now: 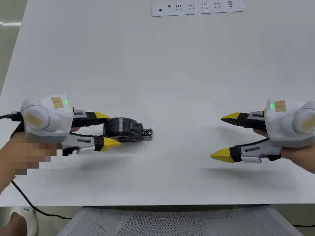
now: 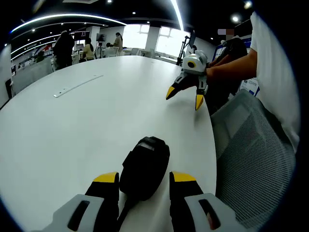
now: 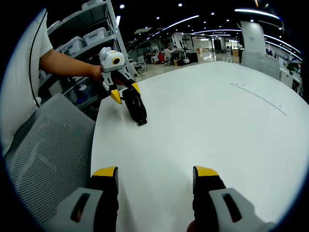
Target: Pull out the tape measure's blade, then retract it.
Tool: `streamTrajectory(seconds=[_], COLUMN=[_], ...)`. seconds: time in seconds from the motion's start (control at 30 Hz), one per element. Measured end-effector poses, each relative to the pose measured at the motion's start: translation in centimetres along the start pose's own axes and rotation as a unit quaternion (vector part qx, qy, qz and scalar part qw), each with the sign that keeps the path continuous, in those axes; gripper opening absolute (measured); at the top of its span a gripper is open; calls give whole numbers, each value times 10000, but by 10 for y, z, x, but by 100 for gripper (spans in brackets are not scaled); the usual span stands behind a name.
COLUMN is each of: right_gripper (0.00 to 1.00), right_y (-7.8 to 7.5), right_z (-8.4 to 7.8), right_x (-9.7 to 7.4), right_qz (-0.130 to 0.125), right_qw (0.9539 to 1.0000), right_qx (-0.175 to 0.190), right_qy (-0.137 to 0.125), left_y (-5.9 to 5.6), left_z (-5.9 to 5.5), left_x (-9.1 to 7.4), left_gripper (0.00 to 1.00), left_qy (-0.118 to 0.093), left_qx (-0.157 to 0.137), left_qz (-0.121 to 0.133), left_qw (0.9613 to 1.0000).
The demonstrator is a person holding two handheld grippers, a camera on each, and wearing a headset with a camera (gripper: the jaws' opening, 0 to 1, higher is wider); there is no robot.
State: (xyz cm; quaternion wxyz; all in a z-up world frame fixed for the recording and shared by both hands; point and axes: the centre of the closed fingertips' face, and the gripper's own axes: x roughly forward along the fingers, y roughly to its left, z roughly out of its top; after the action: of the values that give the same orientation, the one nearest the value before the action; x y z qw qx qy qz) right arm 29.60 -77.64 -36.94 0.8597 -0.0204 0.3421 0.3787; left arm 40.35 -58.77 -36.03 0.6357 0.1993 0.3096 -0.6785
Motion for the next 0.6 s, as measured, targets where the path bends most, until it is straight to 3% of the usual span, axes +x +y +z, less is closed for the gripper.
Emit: streamTrajectory(seconds=[0.37,0.6], right_gripper=[60,57], right_y=[4,9], right_z=[-2,8], right_x=[6,18], right_qz=[97,233], right_qw=[9999,9993], right_qx=[-44,-279], right_qy=[23,-66], left_y=[4,3], left_z=[-2,-2], left_x=[2,4], left_gripper=[33,33], left_qy=[158,274], left_qx=[148,258], left_qz=[-62,-33], left_qw=[9997,9993])
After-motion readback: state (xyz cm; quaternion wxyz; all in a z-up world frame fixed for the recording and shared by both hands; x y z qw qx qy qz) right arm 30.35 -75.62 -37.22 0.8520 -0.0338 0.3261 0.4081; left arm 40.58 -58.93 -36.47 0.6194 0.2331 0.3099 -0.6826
